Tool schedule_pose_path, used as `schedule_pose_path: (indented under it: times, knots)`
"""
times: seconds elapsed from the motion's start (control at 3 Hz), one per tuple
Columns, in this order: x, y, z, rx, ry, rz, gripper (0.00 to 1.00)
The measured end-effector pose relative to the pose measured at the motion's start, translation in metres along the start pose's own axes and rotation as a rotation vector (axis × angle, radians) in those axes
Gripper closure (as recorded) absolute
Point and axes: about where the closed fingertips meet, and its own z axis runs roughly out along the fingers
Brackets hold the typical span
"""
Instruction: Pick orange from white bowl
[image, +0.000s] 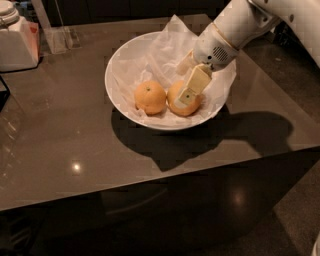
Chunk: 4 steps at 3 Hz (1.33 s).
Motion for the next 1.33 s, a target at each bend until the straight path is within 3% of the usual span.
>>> schedule_pose_path:
  times: [0.33,1.33]
  knots:
    - [0.0,0.0,0.0,0.0,0.0,0.0,0.34]
    - [0.016,-0.006,0.019,-0.056,-0.019,0.055,0.3]
